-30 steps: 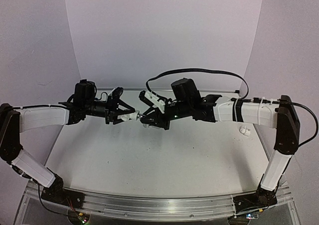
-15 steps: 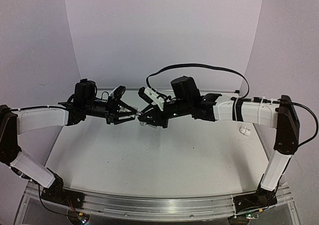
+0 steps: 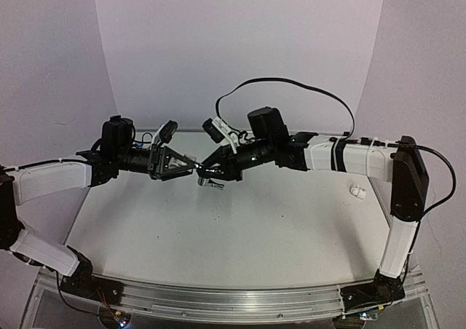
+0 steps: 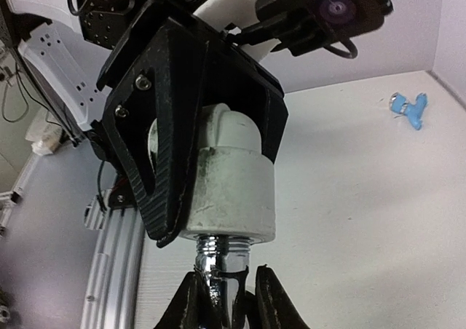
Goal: Install the water faucets
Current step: Screw the water faucet onto the adaptor.
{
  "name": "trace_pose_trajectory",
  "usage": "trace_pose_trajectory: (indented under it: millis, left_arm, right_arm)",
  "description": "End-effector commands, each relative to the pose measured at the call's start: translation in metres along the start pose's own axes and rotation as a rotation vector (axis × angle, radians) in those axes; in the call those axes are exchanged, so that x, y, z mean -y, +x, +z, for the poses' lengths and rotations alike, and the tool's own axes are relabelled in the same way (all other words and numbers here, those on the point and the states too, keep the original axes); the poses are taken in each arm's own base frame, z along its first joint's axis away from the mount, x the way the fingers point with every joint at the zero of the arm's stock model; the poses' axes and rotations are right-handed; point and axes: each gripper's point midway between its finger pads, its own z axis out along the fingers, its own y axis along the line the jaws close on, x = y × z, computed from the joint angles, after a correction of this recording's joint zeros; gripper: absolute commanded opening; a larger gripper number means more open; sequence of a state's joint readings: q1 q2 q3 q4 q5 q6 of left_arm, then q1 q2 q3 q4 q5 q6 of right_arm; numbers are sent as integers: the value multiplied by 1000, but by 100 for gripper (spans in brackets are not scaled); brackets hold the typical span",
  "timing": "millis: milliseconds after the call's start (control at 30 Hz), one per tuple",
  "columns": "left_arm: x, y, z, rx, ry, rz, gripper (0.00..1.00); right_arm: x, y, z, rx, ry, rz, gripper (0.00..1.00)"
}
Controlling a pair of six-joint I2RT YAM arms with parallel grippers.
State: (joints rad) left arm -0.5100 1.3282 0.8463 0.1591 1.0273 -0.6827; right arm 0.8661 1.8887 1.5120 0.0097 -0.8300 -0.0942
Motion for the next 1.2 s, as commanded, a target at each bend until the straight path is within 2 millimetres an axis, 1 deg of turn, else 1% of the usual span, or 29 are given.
trace_pose_trajectory:
  millis: [0,133,200,300,400,433,467,533,567,633,700,733,767,800,867,933,1033,1067,1167]
  left_arm:
    - [29,-4,1,6,79,414,0]
    - [31,8,3,-44,145,499,0]
    - [29,11,3,-52,154,532,0]
    - [29,15,3,-56,169,606,0]
    - [29,9,1,-32,144,652,0]
    - [29,3,1,-23,132,645,0]
    - [27,-5,1,-10,114,608,0]
    - [24,-14,0,-14,117,505,2]
    - [21,-18,-1,-15,113,443,7]
    - [15,-22,0,-12,96,339,18]
    - [10,-22,0,-3,71,241,26]
    - [11,-21,0,0,67,200,28]
    - [9,-22,-1,15,49,168,27]
    - [9,-22,-2,22,42,127,23]
    - [12,-23,-5,37,33,63,9]
    - [12,-22,-7,40,32,5,1]
    - [12,-19,-7,35,35,-90,0]
    - [11,-18,-8,36,33,-112,0]
    - [13,-13,-9,28,42,-143,0]
  right_arm:
    - [-53,-45,-6,61,-347,256,0]
    - [-68,-48,-9,36,-492,383,0]
    - [-72,-51,-11,38,-529,416,0]
    - [-77,-51,-13,23,-580,491,0]
    - [-79,-50,-14,24,-599,497,0]
    - [-78,-50,-14,32,-590,495,0]
    - [-76,-49,-13,38,-571,492,0]
    - [-69,-42,-14,55,-527,459,0]
    - [-66,-37,-13,63,-492,437,0]
    - [-52,-22,-8,45,-361,386,0]
    - [-39,-13,-6,40,-222,280,0]
    - [-32,-9,-6,36,-172,262,0]
    - [-26,-7,-6,38,-111,220,0]
    - [-25,-6,-5,39,-74,172,0]
    - [-22,-2,0,21,14,72,0]
    - [-11,3,4,-7,127,-54,0]
    - [5,13,9,-68,294,-207,0]
    - [6,15,10,-85,343,-279,0]
    - [-3,15,10,-91,418,-472,0]
